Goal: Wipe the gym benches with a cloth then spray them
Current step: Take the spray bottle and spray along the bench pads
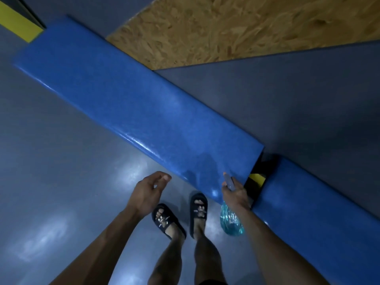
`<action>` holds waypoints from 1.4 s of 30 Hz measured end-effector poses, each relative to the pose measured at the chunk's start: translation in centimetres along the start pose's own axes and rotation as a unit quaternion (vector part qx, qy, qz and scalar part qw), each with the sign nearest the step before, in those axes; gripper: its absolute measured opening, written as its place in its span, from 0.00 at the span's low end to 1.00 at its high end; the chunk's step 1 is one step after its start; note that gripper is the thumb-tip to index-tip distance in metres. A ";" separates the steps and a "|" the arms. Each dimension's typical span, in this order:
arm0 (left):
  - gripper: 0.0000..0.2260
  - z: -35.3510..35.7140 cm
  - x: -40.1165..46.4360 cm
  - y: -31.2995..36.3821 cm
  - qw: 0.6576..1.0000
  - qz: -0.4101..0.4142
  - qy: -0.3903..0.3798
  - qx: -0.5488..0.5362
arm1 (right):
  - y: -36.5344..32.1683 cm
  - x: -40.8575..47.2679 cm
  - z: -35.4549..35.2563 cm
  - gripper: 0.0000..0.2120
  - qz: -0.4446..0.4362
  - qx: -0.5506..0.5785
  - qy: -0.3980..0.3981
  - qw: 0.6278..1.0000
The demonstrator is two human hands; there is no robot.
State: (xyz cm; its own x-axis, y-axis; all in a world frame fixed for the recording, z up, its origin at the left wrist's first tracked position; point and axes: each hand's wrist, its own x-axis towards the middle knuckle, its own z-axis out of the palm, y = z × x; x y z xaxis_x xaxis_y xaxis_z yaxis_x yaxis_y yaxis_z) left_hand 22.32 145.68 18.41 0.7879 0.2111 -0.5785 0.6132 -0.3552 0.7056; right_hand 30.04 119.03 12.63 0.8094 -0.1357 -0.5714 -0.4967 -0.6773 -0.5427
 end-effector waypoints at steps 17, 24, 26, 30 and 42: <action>0.12 -1.9 2.1 -0.7 1.000 -0.025 0.003 0.018 | 1.5 -1.8 5.2 0.18 -0.010 -0.141 -0.204 0.969; 0.13 -2.6 4.8 1.8 1.000 -0.025 0.011 0.005 | -4.7 5.5 2.0 0.05 -0.079 -0.089 -0.116 0.986; 0.11 -2.7 5.9 2.6 1.000 -0.021 0.012 0.004 | -6.6 8.0 1.0 0.04 -0.074 -0.076 -0.086 0.991; 0.11 -2.8 8.0 3.9 1.000 -0.017 0.009 0.011 | -9.5 12.4 -0.7 0.01 -0.069 -0.063 -0.038 0.995; 0.15 -3.3 11.0 5.1 0.999 -0.023 0.024 0.007 | -8.1 12.2 1.0 0.04 -0.088 -0.089 -0.143 0.982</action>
State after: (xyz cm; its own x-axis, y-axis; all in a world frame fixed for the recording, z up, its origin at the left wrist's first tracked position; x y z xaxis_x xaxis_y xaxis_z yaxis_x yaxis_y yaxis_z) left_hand 34.25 149.23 17.03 0.7613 0.2698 -0.5896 0.6478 -0.3562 0.6735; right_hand 43.62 123.63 9.42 0.7442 0.1854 -0.6418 -0.2741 -0.7913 -0.5465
